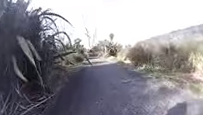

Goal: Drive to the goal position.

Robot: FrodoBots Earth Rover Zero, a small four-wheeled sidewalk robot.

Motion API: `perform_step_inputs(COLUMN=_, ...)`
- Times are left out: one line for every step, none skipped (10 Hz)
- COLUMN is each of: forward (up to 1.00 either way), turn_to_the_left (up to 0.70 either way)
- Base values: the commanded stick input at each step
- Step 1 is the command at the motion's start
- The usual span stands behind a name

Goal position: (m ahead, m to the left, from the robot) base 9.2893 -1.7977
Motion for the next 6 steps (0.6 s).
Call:
perform_step_inputs(forward=0.45, turn_to_the_left=-0.27)
perform_step_inputs(forward=0.45, turn_to_the_left=-0.26)
perform_step_inputs(forward=0.45, turn_to_the_left=-0.14)
perform_step_inputs(forward=0.45, turn_to_the_left=-0.03)
perform_step_inputs(forward=0.45, turn_to_the_left=0.00)
perform_step_inputs(forward=0.45, turn_to_the_left=0.00)
